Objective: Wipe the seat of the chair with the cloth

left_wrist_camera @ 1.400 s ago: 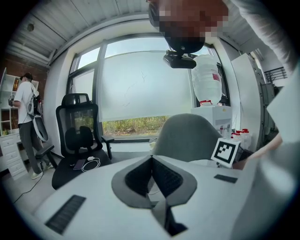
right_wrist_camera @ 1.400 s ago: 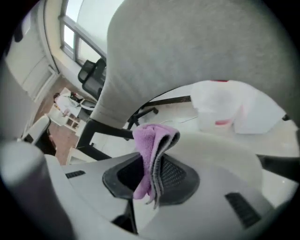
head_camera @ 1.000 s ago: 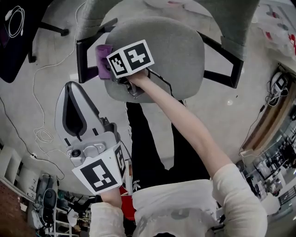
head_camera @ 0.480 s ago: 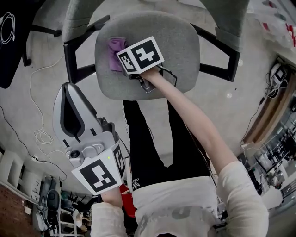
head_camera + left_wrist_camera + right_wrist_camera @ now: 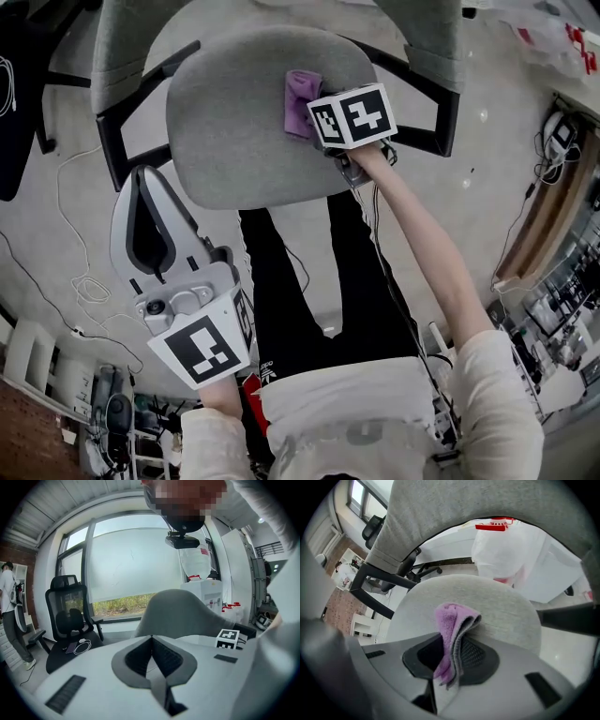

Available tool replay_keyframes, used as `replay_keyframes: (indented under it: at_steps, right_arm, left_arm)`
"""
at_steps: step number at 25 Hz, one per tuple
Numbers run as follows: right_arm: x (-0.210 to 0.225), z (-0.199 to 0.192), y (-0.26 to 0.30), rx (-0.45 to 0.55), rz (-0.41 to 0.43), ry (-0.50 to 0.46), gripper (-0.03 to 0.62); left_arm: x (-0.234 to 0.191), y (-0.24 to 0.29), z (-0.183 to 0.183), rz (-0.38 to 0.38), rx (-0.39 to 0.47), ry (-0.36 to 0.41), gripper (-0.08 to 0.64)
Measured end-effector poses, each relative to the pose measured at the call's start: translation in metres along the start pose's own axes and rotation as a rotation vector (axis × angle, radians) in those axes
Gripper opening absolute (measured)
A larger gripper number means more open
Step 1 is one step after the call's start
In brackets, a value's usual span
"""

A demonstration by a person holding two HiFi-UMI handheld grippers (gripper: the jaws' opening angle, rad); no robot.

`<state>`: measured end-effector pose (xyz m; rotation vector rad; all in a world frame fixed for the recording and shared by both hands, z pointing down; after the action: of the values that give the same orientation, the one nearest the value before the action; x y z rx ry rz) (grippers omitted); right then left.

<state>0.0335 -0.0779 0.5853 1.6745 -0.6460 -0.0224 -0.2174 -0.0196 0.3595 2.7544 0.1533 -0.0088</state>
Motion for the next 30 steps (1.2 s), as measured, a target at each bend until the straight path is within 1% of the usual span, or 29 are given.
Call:
replay_keyframes:
  at_steps: [3, 7, 11, 16, 22, 26, 30]
  right_arm:
    - [0.022, -0.011, -0.012, -0.031, -0.063, 0.003, 0.087]
    - [0.04, -0.021, -0.026, -0.071, -0.131, 0.05, 0.087]
    - [0.05, -0.025, -0.036, -0.116, -0.216, 0.038, 0.087]
    - [0.058, -0.027, -0.04, -0.155, -0.252, 0.056, 0.087]
    - [0.066, -0.031, -0.046, -0.203, -0.29, 0.117, 0.087]
    - [0.068, -0.029, -0.048, -0.25, -0.34, 0.128, 0.087]
    - [0.067, -0.031, -0.047, -0.258, -0.355, 0.133, 0.087]
  left_arm:
    - [0.008, 0.003, 0.001, -0.012, -0.001, 0.003, 0.012]
    - [0.021, 0.006, 0.006, -0.033, 0.004, 0.009, 0.012]
    - [0.028, 0.007, 0.011, -0.053, 0.012, 0.014, 0.012]
    - [0.024, 0.008, 0.013, -0.067, 0.012, 0.026, 0.012]
    - [0.017, 0.005, 0.016, -0.054, 0.023, 0.029, 0.011]
    - [0.01, 0.0, 0.019, -0.046, 0.027, 0.03, 0.012]
    - [0.001, -0.007, 0.018, -0.029, 0.026, 0.023, 0.011]
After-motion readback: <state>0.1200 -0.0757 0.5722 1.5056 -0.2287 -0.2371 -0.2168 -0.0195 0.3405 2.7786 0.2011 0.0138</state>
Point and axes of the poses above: the fingertips, and each gripper's own axes: y forward along the fingers, x to its right, z out of its top, the point moved 9 cm from there along -y, backward along the fingers, and after that the axes turned 8 degrees about -y, right-handed, at the moved point
